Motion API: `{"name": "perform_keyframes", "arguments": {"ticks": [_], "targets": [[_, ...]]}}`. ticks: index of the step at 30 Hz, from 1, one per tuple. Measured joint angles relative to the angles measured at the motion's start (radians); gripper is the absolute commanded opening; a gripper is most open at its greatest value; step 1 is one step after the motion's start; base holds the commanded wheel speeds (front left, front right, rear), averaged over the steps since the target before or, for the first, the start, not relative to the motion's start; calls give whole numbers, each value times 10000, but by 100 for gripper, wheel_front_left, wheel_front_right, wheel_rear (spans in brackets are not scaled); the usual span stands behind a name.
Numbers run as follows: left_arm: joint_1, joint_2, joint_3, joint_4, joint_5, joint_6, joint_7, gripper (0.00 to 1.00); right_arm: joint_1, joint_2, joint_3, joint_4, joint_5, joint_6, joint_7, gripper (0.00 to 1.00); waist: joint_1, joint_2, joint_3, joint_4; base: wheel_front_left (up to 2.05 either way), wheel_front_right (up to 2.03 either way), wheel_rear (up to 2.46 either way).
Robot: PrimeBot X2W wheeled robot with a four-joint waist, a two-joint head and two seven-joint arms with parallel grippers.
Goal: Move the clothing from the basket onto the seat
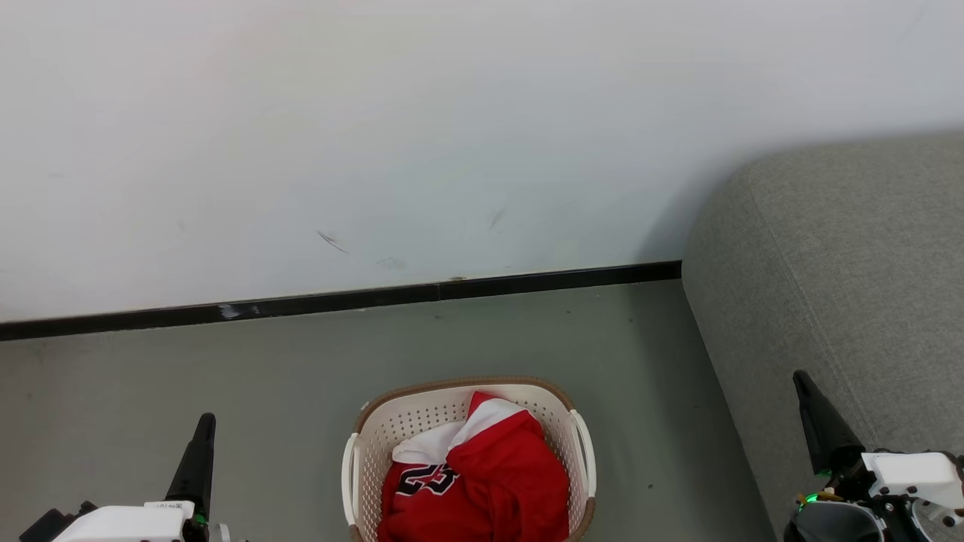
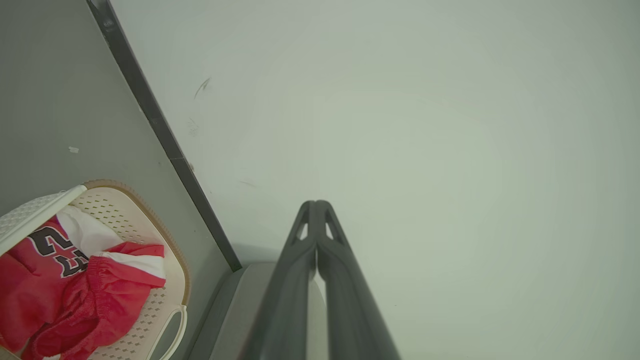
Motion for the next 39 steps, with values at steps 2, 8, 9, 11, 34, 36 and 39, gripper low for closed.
{"name": "perform_keyframes", "arguments": {"ticks": [2, 8, 9, 11, 34, 36, 39], "targets": [[0, 0, 0, 0, 0, 0, 0, 0, 0, 0, 0, 0, 0, 0, 0, 0, 0, 0, 0, 0, 0, 0, 0], [0, 0, 0, 0, 0, 0, 0, 0, 0, 0, -2, 0, 0, 0, 0, 0, 0, 0, 0, 0, 0, 0, 0], [0, 0, 0, 0, 0, 0, 0, 0, 0, 0, -2, 0, 0, 0, 0, 0, 0, 0, 0, 0, 0, 0, 0], [0, 0, 0, 0, 0, 0, 0, 0, 0, 0, -2, 0, 0, 0, 0, 0, 0, 0, 0, 0, 0, 0, 0], [520, -326, -123, 581, 10, 19, -6, 100, 662, 284, 111, 583, 0, 0, -2, 100, 0, 0, 0, 0, 0, 0, 0], [517, -318, -157, 548, 56, 19, -38, 100, 655, 284, 140, 550, -2, 0, -44, 100, 0, 0, 0, -1, 0, 0, 0], [517, -314, -240, 497, 238, 19, -186, 100, 648, 282, 201, 504, -94, 0, -138, 100, 0, 0, 0, -1, 0, 0, 0]]}}
